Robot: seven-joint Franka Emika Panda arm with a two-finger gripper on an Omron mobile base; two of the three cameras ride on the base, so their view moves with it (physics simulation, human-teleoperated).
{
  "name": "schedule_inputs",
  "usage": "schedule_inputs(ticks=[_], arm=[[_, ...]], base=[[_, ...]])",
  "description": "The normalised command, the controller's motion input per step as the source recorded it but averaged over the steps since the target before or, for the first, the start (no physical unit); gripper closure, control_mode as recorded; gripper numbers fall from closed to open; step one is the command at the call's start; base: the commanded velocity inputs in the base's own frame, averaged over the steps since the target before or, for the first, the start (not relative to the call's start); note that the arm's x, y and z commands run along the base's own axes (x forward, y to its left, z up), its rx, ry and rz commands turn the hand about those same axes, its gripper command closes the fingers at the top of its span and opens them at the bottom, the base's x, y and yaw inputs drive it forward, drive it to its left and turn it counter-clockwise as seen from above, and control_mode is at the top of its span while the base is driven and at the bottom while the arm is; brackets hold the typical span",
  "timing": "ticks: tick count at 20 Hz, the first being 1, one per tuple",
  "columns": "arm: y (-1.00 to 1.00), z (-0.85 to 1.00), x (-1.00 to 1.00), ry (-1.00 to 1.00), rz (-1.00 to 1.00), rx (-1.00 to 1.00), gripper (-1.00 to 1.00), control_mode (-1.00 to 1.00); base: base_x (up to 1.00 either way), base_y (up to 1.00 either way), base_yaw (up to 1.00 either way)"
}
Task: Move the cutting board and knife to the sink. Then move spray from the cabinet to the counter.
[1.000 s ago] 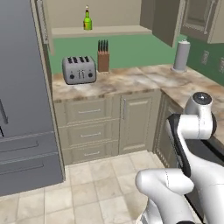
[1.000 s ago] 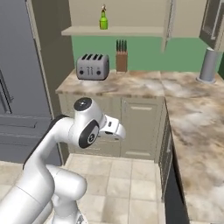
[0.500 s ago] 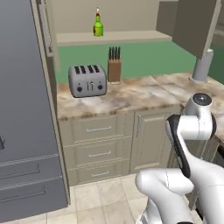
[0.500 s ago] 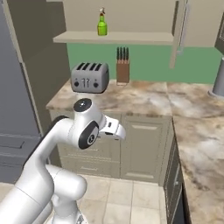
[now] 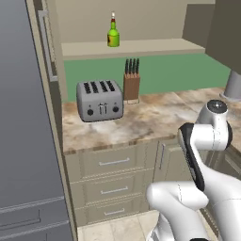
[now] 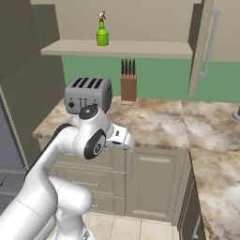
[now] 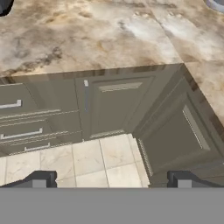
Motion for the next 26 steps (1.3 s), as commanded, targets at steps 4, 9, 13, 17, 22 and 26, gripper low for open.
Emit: schedule_inputs(ticks=[4,9,13,17,22,26], arm=[[0.00,0.00,0.00,0.00,0.00,0.00,-1.00,1.00],[0.00,0.00,0.00,0.00,0.00,0.00,-1.00,1.00],[0.00,0.00,0.00,0.00,0.00,0.00,-1.00,1.00],[0.00,0.00,0.00,0.00,0.00,0.00,-1.00,1.00],[0.00,0.00,0.00,0.00,0.00,0.00,-1.00,1.00],[0.00,0.00,0.00,0.00,0.00,0.00,-1.00,1.00]], base=[[0.75,0.28,0.00],[0.64,0.25,0.00],[0.61,0.22,0.00],[0.49,0.17,0.00],[0.38,0.14,0.00],[0.02,0.02,0.00]])
